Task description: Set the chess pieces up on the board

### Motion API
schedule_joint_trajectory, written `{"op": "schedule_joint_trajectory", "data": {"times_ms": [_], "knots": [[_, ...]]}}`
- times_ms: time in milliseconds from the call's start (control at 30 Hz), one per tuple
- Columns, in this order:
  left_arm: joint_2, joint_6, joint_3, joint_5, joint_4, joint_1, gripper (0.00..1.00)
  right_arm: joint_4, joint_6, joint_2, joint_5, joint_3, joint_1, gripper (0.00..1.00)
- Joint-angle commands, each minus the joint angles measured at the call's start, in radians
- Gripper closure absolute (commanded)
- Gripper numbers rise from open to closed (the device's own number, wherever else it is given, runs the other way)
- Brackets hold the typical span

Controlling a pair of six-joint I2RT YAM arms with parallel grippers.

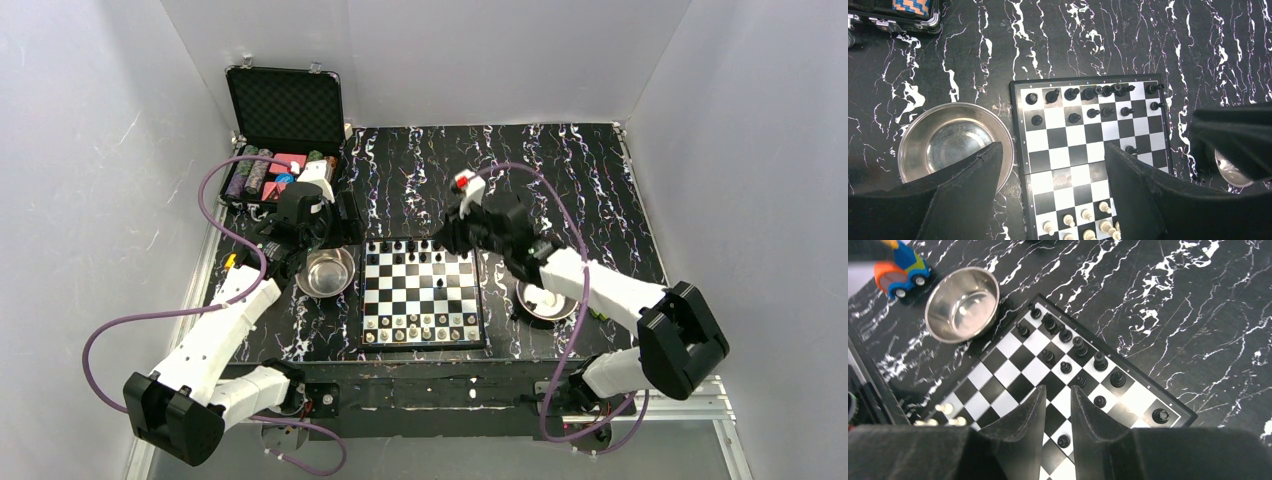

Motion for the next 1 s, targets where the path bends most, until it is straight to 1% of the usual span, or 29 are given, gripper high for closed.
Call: {"op": "schedule_joint_trajectory", "data": {"times_ms": [0,100,300,433,700,967], "knots": [[-0.024,-0.001,-0.003,-0.014,-0.015,0.010,0.26,-0.605,0.090,0.064,0.043,0.242,0.005,0.69],[-0.024,-0.001,-0.002,-0.010,-0.016,0.011,0.26,-0.636,0.141,0.082,0.021,0.255,0.005,0.69],[-0.035,-0.003,-0.009,-0.009,-0.020,0.012,0.26,-0.713,0.211,0.154,0.043,0.293,0.005,0.68],[-0.033,-0.003,-0.006,-0.004,-0.021,0.013,0.26,-0.704,0.232,0.196,0.024,0.294,0.006,0.68],[-0.030,-0.004,-0.004,0.000,-0.022,0.013,0.26,-0.678,0.248,0.243,-0.022,0.302,0.006,0.60],[-0.027,-0.004,-0.006,0.005,-0.021,0.013,0.26,-0.680,0.254,0.277,-0.031,0.330,0.011,0.57]]}}
